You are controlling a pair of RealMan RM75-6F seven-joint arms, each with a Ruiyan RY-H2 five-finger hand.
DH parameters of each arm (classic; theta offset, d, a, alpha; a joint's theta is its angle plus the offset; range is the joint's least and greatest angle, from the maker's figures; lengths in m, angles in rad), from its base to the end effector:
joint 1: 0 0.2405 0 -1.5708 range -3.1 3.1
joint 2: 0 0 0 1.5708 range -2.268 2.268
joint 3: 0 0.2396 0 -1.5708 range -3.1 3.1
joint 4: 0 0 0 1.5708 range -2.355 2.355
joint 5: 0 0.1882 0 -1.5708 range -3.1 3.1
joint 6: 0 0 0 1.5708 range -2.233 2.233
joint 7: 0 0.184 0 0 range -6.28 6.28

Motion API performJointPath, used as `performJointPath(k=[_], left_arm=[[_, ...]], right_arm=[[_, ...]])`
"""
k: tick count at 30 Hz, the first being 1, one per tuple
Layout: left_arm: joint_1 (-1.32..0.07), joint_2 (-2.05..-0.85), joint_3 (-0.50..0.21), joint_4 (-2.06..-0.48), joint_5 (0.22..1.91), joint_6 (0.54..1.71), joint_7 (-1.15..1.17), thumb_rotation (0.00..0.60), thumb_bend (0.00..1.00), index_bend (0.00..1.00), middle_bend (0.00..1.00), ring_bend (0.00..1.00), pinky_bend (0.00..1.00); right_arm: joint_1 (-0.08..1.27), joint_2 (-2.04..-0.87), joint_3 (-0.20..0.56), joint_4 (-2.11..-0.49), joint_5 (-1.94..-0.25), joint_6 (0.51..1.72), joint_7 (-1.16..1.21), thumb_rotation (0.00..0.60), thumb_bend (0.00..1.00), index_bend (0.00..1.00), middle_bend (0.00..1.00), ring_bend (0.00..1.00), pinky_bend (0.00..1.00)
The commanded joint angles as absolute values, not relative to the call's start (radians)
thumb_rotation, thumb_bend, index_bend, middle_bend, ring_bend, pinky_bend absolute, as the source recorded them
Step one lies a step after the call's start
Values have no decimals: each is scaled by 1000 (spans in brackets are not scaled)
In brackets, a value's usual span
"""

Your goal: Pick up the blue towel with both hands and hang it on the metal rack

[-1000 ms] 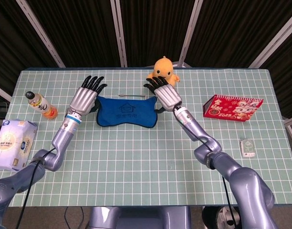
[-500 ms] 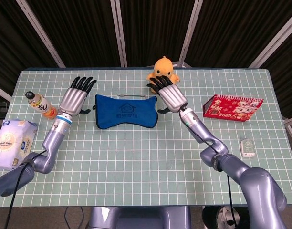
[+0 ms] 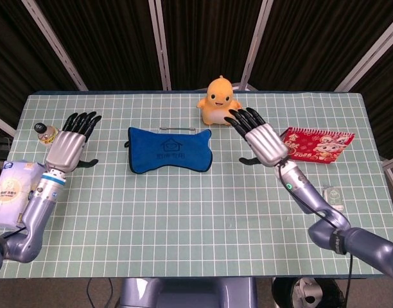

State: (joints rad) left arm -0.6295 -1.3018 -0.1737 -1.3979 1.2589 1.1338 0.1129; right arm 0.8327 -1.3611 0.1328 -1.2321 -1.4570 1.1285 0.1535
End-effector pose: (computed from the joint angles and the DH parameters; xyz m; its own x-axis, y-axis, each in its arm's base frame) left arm -0.1916 0.3870 0.1156 0.4700 -0.0029 0.8826 0.8544 -0.2493 -0.4559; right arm -0.1136 -0.4166 0.0959 0.4112 0.0375 0.9108 -0.7604 -0.5369 0.3654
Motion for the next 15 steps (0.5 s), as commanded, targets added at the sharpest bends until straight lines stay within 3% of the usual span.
performJointPath(k=[1,4,8,15], left_arm=[[-496,-1185,-125,-1609,1248,1285,215,600,11,0,0,0,0],[-424,-1166,-94,-1687,1262,1383,272,600,12,0,0,0,0],[-340,-1152,-52,-1758,1285,1488,324,600,13,0,0,0,0],[-230,-1150,8,-1761,1369,1598,278,600,11,0,0,0,0]], right_arm=[[695,-1214,89,-1438,-1413,1221,18,600,0,74,0,0,0],[614,-1174,65,-1505,-1407,1299,-32,600,0,18,0,0,0],[509,-1166,26,-1526,-1428,1413,-67,600,0,21,0,0,0],[387,-1174,-14,-1460,-1486,1537,-13,600,0,4,0,0,0]])
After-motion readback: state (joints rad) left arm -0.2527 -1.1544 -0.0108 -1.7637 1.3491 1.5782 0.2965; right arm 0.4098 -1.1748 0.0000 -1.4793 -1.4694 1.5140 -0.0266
